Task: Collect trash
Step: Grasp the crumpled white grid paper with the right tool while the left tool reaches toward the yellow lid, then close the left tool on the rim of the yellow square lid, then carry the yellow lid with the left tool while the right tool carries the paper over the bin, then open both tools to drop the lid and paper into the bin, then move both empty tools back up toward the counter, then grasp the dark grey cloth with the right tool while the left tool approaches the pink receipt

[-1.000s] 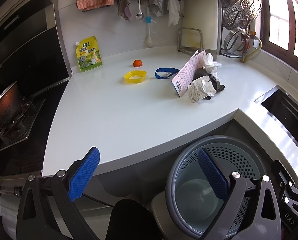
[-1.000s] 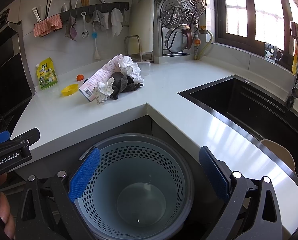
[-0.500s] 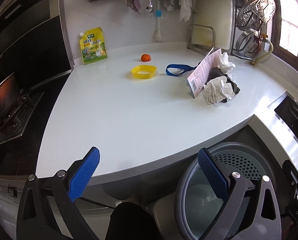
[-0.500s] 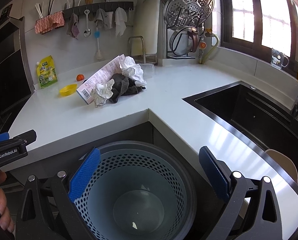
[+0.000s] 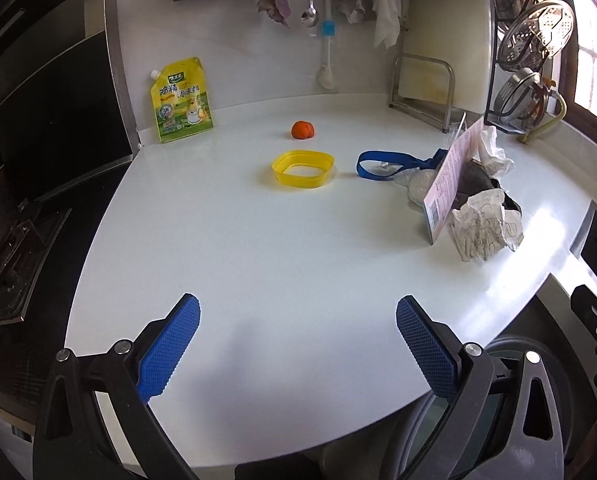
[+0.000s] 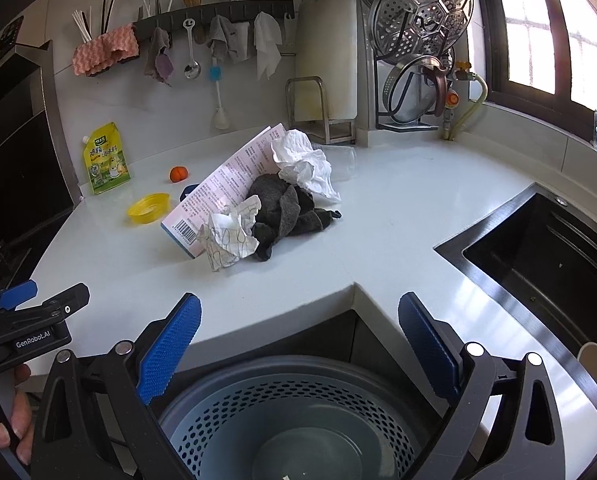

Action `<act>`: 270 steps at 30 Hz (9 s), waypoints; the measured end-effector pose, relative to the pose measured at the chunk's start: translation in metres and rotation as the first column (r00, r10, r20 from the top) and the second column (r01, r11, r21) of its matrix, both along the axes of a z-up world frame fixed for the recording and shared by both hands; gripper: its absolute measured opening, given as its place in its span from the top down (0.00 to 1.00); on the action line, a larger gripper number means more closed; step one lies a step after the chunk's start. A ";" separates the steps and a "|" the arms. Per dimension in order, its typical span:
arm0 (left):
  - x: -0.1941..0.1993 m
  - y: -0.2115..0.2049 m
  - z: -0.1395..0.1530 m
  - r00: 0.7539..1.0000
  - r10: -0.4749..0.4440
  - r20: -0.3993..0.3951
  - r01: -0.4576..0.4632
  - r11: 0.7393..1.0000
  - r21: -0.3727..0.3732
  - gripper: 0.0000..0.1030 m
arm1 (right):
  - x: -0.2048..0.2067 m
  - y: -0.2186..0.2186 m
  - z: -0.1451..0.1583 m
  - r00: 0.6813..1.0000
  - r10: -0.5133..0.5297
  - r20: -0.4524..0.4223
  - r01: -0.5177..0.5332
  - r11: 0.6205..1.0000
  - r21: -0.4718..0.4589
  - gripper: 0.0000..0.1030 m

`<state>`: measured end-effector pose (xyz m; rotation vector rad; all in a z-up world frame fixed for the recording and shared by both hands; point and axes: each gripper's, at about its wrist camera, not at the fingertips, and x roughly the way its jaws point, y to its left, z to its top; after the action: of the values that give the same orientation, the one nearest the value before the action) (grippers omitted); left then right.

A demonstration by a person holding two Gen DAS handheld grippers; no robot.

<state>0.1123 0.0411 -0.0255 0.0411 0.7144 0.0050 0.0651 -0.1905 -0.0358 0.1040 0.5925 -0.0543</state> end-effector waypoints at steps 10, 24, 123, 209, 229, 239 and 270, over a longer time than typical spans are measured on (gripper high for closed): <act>0.039 0.018 -0.001 1.000 0.010 -0.009 -0.010 1.000 -0.013 0.06 | 0.054 0.026 -0.007 1.000 0.000 0.006 0.000 1.000 -0.030 0.08; 0.058 0.027 -0.006 1.000 0.016 -0.017 -0.017 0.999 -0.039 0.06 | 0.097 0.061 -0.019 1.000 -0.001 -0.022 -0.002 0.988 -0.157 0.13; -0.092 -0.084 0.011 0.951 -0.310 -0.015 0.309 0.951 -0.028 0.31 | -0.118 -0.069 -0.023 0.995 0.058 -0.080 -0.040 0.978 0.203 0.71; -0.103 -0.099 -0.061 0.922 -0.343 -0.178 0.338 0.939 -0.057 0.16 | -0.118 -0.062 -0.074 0.979 0.096 -0.182 -0.052 0.971 0.234 0.40; -0.104 -0.090 -0.050 0.932 -0.333 -0.146 0.328 0.943 -0.059 0.12 | -0.117 -0.060 -0.073 0.978 0.094 -0.184 -0.050 0.971 0.234 0.38; -0.104 -0.079 -0.030 0.945 -0.313 -0.093 0.306 0.949 -0.079 0.10 | -0.120 -0.054 -0.054 0.986 0.092 -0.139 -0.063 0.978 0.198 0.34; 0.063 -0.068 0.023 0.985 -0.166 0.048 0.168 0.985 -0.042 0.06 | 0.055 -0.050 0.007 0.991 0.130 -0.028 -0.123 0.976 0.177 0.29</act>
<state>0.1756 -0.0269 -0.0022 0.0571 0.6647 -0.1706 0.1201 -0.2407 -0.0291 0.2363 0.6417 0.1196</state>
